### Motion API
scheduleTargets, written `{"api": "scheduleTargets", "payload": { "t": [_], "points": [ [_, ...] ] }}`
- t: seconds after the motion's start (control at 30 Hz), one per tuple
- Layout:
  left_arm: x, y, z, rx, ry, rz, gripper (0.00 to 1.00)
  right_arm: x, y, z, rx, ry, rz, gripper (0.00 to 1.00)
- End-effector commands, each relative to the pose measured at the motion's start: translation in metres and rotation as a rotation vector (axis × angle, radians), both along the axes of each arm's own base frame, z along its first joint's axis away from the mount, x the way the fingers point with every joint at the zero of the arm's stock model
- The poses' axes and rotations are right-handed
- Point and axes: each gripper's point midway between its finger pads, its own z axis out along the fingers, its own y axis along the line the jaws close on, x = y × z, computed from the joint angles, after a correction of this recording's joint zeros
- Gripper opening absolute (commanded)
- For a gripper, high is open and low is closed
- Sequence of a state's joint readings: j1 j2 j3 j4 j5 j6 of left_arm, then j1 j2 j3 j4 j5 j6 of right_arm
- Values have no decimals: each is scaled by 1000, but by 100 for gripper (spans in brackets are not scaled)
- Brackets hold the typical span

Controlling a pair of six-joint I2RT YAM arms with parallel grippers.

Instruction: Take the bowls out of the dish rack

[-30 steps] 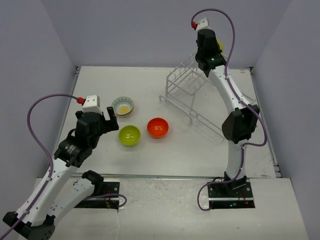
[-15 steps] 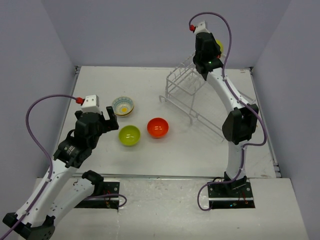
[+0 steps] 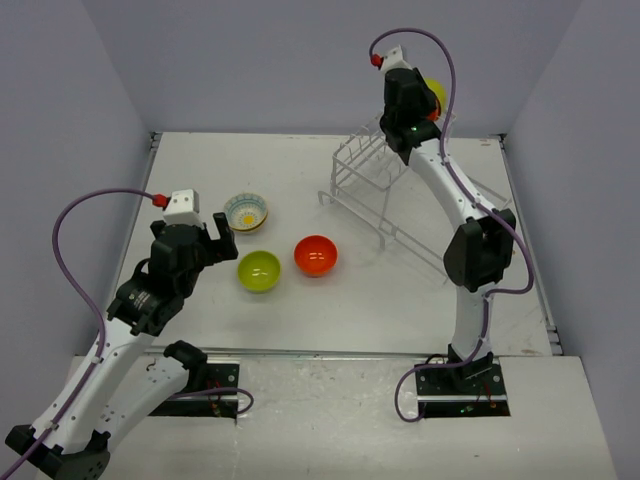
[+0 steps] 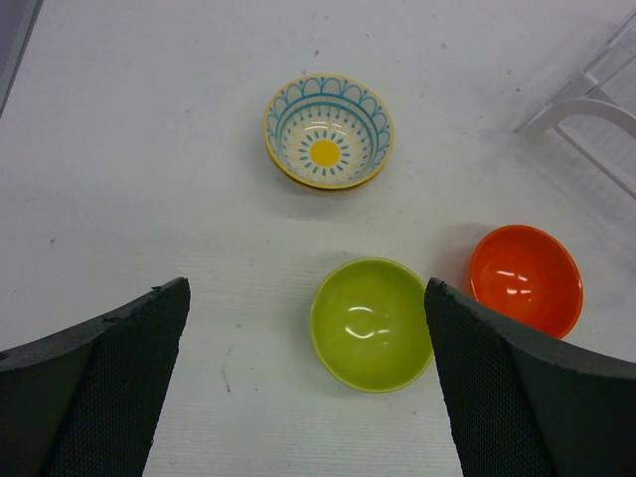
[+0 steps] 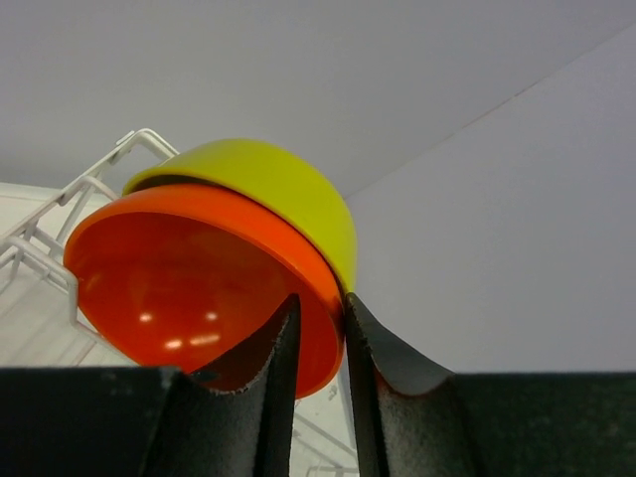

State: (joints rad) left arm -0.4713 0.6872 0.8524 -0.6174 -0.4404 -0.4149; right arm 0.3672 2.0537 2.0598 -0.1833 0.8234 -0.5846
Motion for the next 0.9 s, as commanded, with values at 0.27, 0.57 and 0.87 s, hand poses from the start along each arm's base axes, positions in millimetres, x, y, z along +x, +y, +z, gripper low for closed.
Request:
{"api": "scheduleTargets", "payload": {
  "t": [0.27,0.57,0.87],
  "points": [
    [4,-1,5,9,-30,-15,100,-10,4,23,25,-53,15,9],
    [4,-1,5,12,-28,-11,100,-17,5,37,34,-80,16,0],
    [3,1,7,9,-37,-5,100,-38,12,75,48,-163,28,0]
  ]
}}
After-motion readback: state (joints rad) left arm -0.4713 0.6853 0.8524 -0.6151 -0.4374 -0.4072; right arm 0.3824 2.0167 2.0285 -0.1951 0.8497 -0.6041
